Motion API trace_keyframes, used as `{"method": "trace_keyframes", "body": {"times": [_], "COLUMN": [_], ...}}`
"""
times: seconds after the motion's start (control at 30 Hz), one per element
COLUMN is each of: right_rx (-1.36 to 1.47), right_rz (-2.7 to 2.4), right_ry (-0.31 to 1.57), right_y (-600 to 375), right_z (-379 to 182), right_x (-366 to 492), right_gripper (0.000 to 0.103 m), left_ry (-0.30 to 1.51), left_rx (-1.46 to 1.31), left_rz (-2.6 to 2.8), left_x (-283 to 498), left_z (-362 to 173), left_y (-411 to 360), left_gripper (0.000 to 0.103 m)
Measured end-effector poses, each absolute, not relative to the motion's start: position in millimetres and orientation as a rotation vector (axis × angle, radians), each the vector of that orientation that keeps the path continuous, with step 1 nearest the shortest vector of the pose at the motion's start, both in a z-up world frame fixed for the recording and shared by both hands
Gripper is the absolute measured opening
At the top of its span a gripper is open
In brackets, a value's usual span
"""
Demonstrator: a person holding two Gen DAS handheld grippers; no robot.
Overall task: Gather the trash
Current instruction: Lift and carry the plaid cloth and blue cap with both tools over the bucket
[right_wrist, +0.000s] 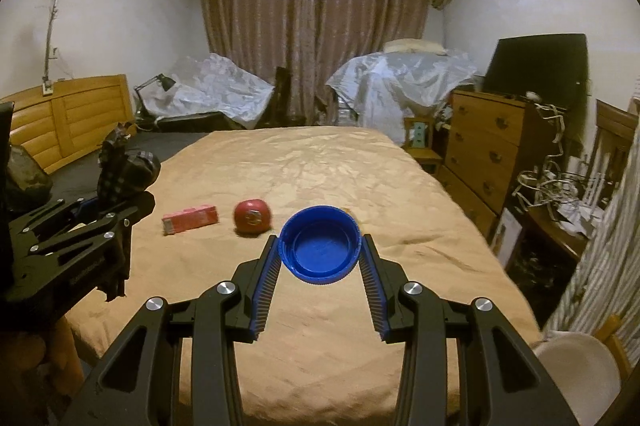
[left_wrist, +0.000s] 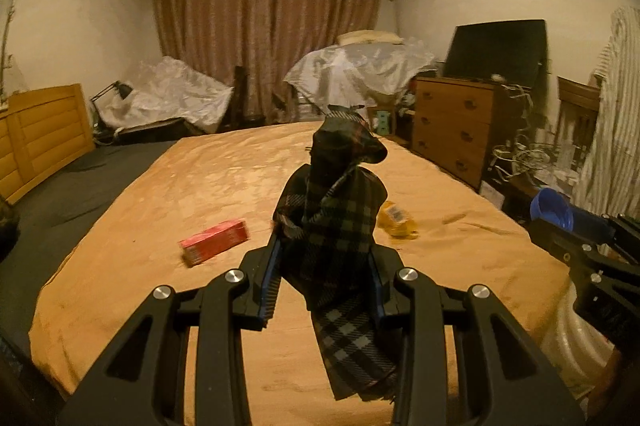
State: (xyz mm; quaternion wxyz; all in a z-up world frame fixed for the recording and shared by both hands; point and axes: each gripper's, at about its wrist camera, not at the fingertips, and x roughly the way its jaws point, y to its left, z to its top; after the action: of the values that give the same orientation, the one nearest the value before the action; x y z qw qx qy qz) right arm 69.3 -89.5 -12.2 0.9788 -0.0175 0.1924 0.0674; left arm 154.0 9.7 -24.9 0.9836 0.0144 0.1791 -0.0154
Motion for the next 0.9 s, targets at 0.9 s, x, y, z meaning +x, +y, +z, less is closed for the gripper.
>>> {"method": "trace_keyframes", "body": {"times": [0.9], "right_rx": [0.088], "right_rz": [-0.272], "right_ry": [0.525], "right_y": [-387.4], "right_z": [-12.4], "right_x": [-60.6], "right_gripper": [0.042], "left_ry": [0.457], "left_rx": [0.169], "left_rz": [-0.538], "left_x": [145.3], "left_z": [-41.5], "left_y": [-227.3], "left_gripper": [0.034]}}
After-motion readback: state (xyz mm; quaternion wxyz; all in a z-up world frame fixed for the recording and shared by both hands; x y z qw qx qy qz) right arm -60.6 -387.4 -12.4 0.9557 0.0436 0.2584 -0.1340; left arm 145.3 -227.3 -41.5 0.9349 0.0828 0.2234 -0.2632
